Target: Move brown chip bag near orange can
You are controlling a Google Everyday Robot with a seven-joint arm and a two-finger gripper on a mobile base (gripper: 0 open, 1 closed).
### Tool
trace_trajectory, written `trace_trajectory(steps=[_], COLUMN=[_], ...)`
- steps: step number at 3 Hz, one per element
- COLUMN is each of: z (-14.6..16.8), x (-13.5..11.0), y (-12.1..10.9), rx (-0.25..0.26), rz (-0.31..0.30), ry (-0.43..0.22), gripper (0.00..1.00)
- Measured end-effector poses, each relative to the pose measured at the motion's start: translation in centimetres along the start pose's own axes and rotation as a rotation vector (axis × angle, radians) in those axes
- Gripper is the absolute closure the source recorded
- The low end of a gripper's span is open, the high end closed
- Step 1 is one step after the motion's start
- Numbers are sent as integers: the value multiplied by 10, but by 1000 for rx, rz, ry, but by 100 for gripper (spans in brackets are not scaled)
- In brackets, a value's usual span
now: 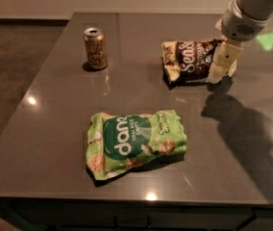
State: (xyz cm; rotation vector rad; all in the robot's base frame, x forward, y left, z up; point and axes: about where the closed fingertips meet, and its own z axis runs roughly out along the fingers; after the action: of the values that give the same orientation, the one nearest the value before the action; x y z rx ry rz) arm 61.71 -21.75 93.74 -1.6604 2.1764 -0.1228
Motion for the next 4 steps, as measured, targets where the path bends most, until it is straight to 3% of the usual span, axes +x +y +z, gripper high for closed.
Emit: trace_trajectory(steps=[1, 2, 3, 4], z=[22, 37, 52, 58], x=[-5, -6, -8, -17], y=[-25, -32, -30, -25], rx=[11, -10, -46, -74], rz=[-20, -29, -44, -68], ry=[2, 14, 35, 50], gripper=[0, 0, 16, 39])
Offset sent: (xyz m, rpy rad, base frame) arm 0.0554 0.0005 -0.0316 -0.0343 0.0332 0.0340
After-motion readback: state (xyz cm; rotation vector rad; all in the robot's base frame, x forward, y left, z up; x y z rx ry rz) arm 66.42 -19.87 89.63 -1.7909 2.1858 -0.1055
